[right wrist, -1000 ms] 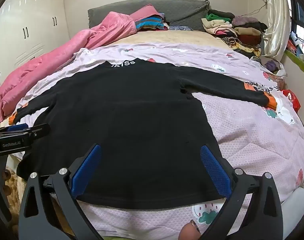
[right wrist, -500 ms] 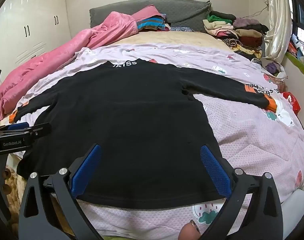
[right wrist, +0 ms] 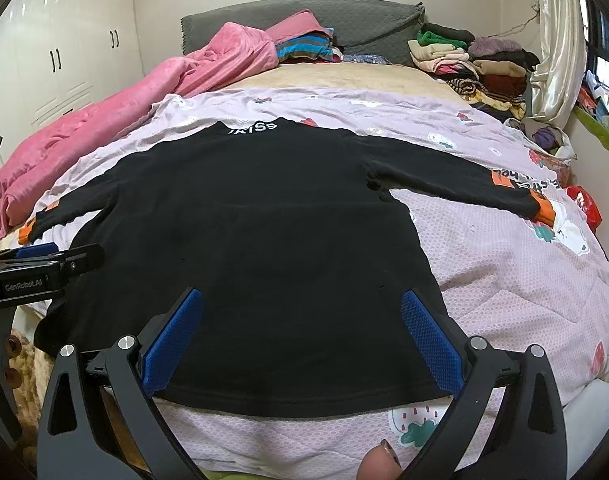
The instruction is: Fold small clothes
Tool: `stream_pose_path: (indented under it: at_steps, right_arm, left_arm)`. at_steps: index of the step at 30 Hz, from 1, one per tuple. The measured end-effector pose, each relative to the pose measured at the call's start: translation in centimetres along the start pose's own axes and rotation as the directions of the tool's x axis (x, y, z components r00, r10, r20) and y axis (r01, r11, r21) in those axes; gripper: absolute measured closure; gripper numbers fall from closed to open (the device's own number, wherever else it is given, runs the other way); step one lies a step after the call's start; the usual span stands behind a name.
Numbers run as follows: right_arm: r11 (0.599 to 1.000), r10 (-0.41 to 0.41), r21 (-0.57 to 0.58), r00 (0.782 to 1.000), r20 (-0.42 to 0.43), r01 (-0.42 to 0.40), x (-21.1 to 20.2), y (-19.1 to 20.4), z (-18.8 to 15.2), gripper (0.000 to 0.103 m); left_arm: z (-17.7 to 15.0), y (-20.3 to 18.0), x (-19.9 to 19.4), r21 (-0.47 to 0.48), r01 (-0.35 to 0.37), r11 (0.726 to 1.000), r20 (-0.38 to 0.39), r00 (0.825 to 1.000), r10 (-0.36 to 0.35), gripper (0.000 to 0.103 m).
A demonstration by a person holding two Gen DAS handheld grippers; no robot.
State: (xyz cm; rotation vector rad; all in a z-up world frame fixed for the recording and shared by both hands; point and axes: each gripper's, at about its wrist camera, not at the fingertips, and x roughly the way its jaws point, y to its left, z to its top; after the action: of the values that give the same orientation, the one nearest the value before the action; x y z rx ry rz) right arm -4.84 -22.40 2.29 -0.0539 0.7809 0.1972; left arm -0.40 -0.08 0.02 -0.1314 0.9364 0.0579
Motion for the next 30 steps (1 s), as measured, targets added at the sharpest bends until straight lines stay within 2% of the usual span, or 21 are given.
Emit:
stream_pose_path:
  at_steps: [30]
  right_arm:
    - [1.000,-0.009,-0.005,1.000,0.016,0.009,-0.61,0.15,0.18,0.004]
  left_arm:
    - [0.00,0.07,-0.13,0.003,0.007,1.000,0.006,1.000,-0.007,0.009]
